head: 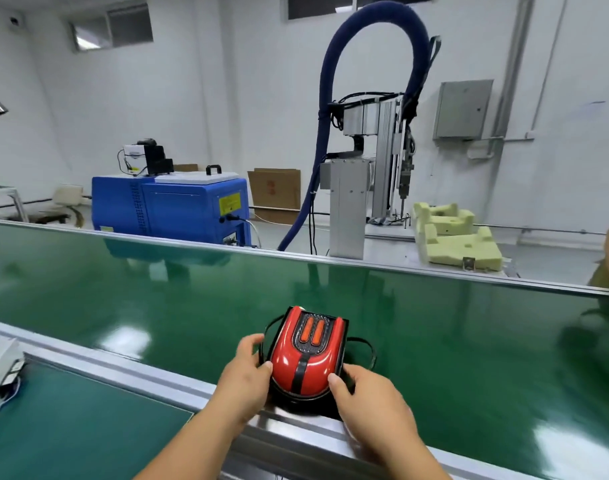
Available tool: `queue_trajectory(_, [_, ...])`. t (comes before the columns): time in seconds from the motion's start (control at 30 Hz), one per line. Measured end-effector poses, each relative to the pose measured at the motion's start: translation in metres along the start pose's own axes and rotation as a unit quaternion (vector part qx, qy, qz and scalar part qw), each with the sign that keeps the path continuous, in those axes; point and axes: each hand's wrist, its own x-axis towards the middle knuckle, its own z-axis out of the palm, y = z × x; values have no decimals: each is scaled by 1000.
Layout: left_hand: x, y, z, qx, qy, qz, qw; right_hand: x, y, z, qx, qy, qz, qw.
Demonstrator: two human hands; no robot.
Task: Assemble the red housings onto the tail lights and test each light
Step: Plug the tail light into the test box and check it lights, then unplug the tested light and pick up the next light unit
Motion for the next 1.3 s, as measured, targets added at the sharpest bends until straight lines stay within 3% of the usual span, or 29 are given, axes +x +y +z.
queue_trajectory(0.1, [0, 1, 2, 72, 26, 30, 997, -6, 1, 4, -84, 24, -15, 996])
queue_trajectory(0.23, [-8, 7, 7, 144, 27, 38, 988, -8, 5, 8, -80, 53, -12, 995])
queue_trajectory(0.43, [-27, 12, 0, 95, 32, 42, 994, -11, 5, 7, -79, 44, -33, 995])
queue_trajectory(0.53, [-36, 11, -27, 77, 46, 39, 995, -12, 0, 1, -42, 96, -33, 994])
queue_trajectory(0.7, [-70, 17, -109, 3, 88, 32, 996, -17, -72, -4, 28, 154, -138, 978])
queue_trajectory(1.03, [-214, -12, -269, -85, 282, 27, 955, -100, -300, 72, 87, -2, -406, 910])
queue_trajectory(1.3, [-323, -78, -344, -114, 467, -20, 877, -189, -398, 153, 59, -117, -538, 833])
